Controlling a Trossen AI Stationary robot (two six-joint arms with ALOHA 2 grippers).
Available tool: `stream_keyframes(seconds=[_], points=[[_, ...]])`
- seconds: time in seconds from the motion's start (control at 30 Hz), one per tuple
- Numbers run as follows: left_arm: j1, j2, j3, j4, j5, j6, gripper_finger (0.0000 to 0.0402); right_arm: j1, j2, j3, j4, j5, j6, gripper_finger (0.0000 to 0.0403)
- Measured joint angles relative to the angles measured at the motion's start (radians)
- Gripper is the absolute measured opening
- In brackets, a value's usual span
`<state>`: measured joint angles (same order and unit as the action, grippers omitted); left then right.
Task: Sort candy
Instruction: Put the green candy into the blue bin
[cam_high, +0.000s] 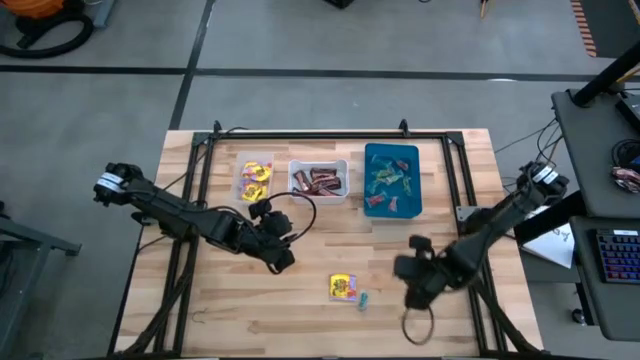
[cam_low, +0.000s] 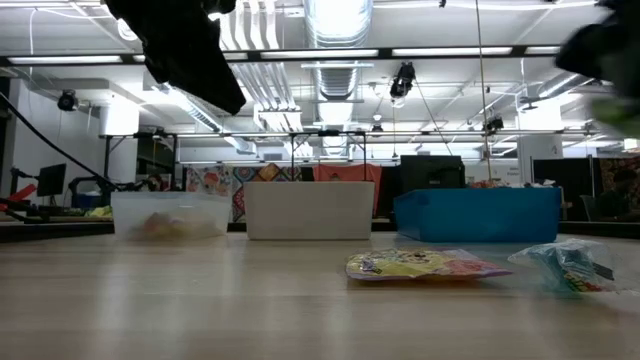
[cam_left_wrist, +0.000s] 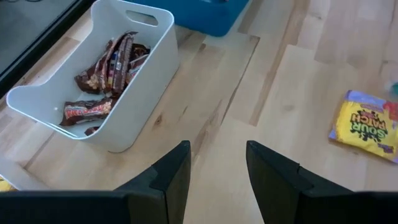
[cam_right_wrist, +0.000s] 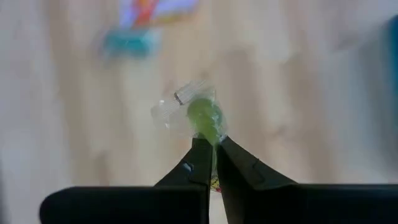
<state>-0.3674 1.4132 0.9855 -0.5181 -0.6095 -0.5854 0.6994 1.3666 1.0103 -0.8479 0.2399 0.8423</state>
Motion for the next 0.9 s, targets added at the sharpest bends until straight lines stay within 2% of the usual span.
stream_keyframes(seconds=[0.23,0.33,0.7,0.9], points=[[-0.011,0.001,0.0,0.025,0.0,0.0,0.0139,-0.243,-0.05,0.0,-0.004,0.247,-0.129,0.0013],[-0.016,0.0,0.0,0.042,0.0,0.0,0.0139,-0.365,-0.058,0.0,-0.004,0.315,-0.207,0.0013],[-0.061,0.0,0.0,0.059,0.0,-0.016,0.0139,-0.824,-0.015,0.0,-0.006,0.339,-0.434,0.0013],[-0.087,0.0,0.0,0.065,0.0,-0.065,0.0139,-0.996,-0.005,0.0,0.001,0.328,-0.503,0.0026]])
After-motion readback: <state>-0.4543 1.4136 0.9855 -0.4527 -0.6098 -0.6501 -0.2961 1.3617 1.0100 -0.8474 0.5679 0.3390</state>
